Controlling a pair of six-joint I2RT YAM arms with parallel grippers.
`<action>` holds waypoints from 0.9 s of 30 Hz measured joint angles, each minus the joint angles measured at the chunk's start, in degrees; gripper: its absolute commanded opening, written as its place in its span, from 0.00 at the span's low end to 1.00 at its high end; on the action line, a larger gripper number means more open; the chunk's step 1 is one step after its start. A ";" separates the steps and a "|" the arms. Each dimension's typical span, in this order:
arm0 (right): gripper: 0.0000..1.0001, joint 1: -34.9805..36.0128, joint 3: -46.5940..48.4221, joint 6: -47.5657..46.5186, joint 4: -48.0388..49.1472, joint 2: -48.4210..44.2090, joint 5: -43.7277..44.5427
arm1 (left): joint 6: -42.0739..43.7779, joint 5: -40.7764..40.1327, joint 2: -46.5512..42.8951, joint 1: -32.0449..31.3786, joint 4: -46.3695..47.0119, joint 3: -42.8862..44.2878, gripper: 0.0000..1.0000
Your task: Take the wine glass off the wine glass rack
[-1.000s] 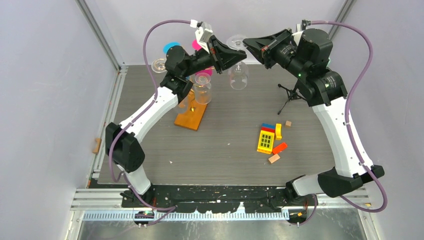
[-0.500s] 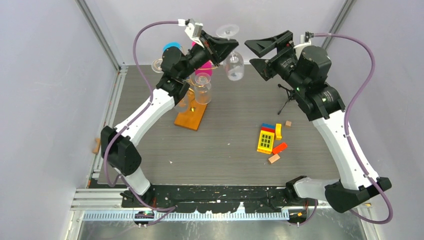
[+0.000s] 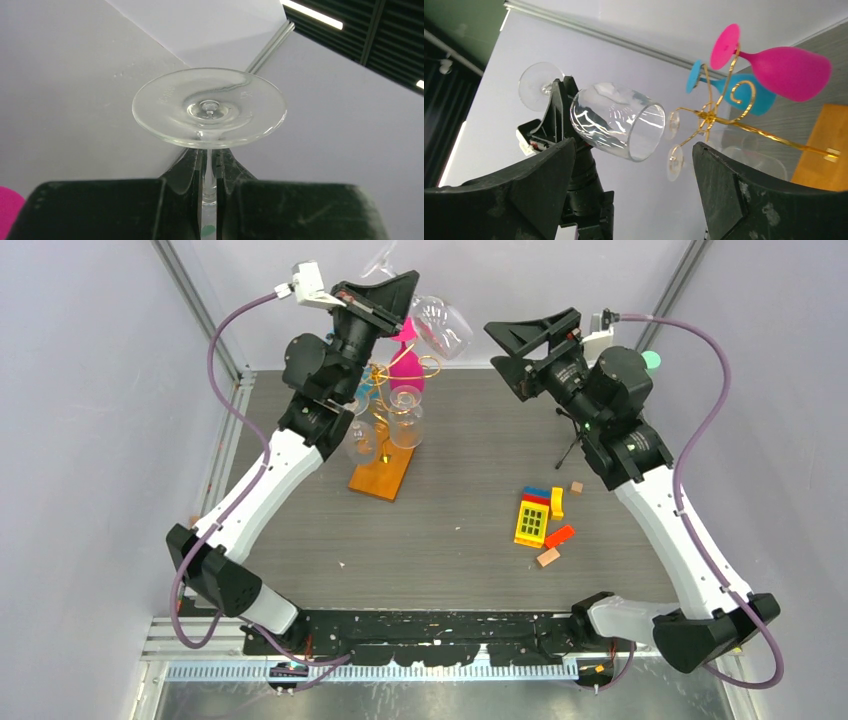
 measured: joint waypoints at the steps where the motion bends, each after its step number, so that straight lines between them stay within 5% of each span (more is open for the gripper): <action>1: 0.84 0.00 -0.48 1.01 2.05 0.42 -1.22 | -1.68 -1.22 -0.50 0.00 -0.66 0.00 0.00; 16: 0.52 0.00 -0.94 10.56 26.29 4.83 -14.10 | -22.49 -6.51 -2.32 0.00 -1.95 -1.75 0.00; 27: 0.45 0.15 1.79 14.56 30.86 9.64 -19.30 | -25.92 -4.42 -0.87 0.26 2.64 -2.03 0.00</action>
